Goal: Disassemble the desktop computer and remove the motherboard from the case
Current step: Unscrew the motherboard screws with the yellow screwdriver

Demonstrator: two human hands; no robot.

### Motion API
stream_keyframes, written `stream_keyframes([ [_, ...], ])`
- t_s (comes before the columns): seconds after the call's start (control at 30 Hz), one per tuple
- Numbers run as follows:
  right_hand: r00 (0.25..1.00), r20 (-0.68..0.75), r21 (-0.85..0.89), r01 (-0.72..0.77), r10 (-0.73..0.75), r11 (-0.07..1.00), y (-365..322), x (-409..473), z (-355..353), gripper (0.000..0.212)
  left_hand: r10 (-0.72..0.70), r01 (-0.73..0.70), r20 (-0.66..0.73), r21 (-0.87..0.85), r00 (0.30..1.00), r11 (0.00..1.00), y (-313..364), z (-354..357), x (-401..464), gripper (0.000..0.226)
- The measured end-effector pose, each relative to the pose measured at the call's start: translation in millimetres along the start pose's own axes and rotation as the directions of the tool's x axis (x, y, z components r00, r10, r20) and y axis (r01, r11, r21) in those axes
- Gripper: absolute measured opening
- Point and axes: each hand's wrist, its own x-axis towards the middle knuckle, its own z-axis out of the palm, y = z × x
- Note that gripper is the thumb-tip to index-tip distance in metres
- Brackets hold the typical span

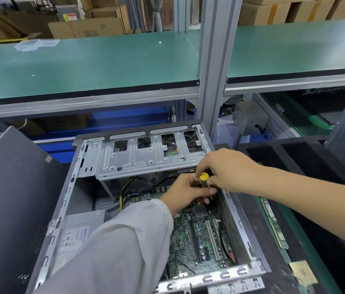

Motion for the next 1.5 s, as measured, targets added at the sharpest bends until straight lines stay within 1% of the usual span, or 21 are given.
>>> stream_keyframes([
  [0.07, 1.0, 0.002, -0.021, 0.006, -0.006, 1.0, 1, -1, -2, 0.028, 0.004, -0.004, 0.003, 0.003, 1.0, 1.0, 1, 1, 0, 0.011],
  [0.17, 0.998, -0.052, -0.193, -0.03, 0.021, 0.981, -2, 1, 0, 0.04, 0.011, -0.011, 0.01, -0.001, 1.0, 1.0, 1, 0, 0, 0.019],
  [0.23, 0.996, -0.085, -0.279, -0.019, -0.005, 0.96, -6, 4, 4, 0.025, 0.008, -0.008, 0.003, -0.003, 1.0, 1.0, 0, 0, 1, 0.026],
  [0.27, 0.997, -0.074, -0.265, -0.01, -0.01, 0.964, -7, 4, 4, 0.017, 0.007, -0.007, -0.005, -0.007, 1.0, 1.0, -1, 0, 1, 0.023],
  [0.37, 1.0, 0.025, -0.113, -0.007, 0.01, 0.994, -4, 0, 1, 0.031, 0.012, -0.012, -0.01, -0.008, 1.0, 1.0, -3, 0, 2, 0.01],
  [0.4, 1.0, 0.009, -0.11, -0.007, 0.008, 0.994, -3, 0, 1, 0.03, 0.015, -0.016, -0.006, -0.012, 1.0, 1.0, -3, 0, 2, 0.011],
  [0.47, 0.998, -0.055, -0.198, -0.02, 0.009, 0.98, -3, 1, 3, 0.038, 0.019, -0.019, 0.004, -0.012, 1.0, 1.0, -3, 1, 2, 0.02],
  [0.53, 0.998, -0.066, -0.243, -0.007, -0.009, 0.97, -6, 4, 5, 0.028, 0.014, -0.014, -0.003, -0.013, 1.0, 1.0, -4, 0, 3, 0.028],
  [0.57, 0.999, -0.049, -0.213, 0.002, -0.013, 0.977, -6, 5, 6, 0.02, 0.011, -0.011, -0.011, -0.018, 1.0, 1.0, -4, -1, 3, 0.027],
  [0.67, 1.0, 0.016, -0.095, 0.004, -0.002, 0.995, -5, 3, 1, 0.025, 0.012, -0.012, -0.009, -0.005, 1.0, 1.0, -4, -2, 3, 0.014],
  [0.77, 0.998, -0.058, -0.199, -0.019, 0.008, 0.98, -2, 2, 1, 0.041, 0.02, -0.02, 0.009, 0.001, 1.0, 1.0, -2, -1, 3, 0.014],
  [0.83, 0.998, -0.066, -0.227, -0.011, -0.004, 0.974, -3, 3, 3, 0.031, 0.02, -0.02, 0.007, -0.01, 1.0, 1.0, -2, -1, 3, 0.018],
  [0.9, 1.0, -0.019, -0.138, 0.0, -0.003, 0.99, -2, 3, 3, 0.018, 0.019, -0.018, 0.014, -0.022, 1.0, 1.0, -3, -1, 3, 0.019],
  [0.97, 1.0, 0.025, -0.053, -0.007, 0.008, 0.999, -1, 0, -1, 0.025, 0.015, -0.015, 0.019, -0.02, 1.0, 1.0, -3, 0, 2, 0.018],
  [1.0, 1.0, 0.012, -0.063, -0.012, 0.013, 0.998, -1, -1, -1, 0.029, 0.014, -0.013, 0.018, -0.019, 1.0, 1.0, -2, 0, 2, 0.02],
  [1.07, 0.999, -0.043, -0.178, -0.031, 0.024, 0.983, -1, -1, 1, 0.041, 0.014, -0.013, 0.02, -0.012, 1.0, 1.0, -1, 1, 1, 0.023],
  [1.13, 0.997, -0.071, -0.242, -0.017, 0.0, 0.97, -3, 1, 3, 0.031, 0.011, -0.011, 0.009, -0.007, 1.0, 1.0, -2, 1, 1, 0.023],
  [1.2, 1.0, -0.026, -0.174, 0.003, -0.008, 0.985, -3, 1, 2, 0.016, 0.005, -0.005, -0.014, -0.008, 1.0, 1.0, -3, 1, 1, 0.015],
  [1.3, 1.0, 0.031, -0.112, 0.004, -0.001, 0.994, -4, 0, 0, 0.026, 0.003, -0.003, -0.019, -0.013, 1.0, 1.0, -2, 0, 0, 0.013],
  [1.4, 0.999, -0.034, -0.254, -0.007, -0.002, 0.967, -4, 2, 5, 0.041, 0.017, -0.017, -0.004, 0.011, 1.0, 1.0, -2, -2, -1, 0.019],
  [1.5, 1.0, -0.019, -0.223, 0.018, -0.022, 0.975, -6, 4, 9, 0.021, 0.005, -0.005, -0.018, -0.008, 1.0, 1.0, -3, -3, -2, 0.023],
])
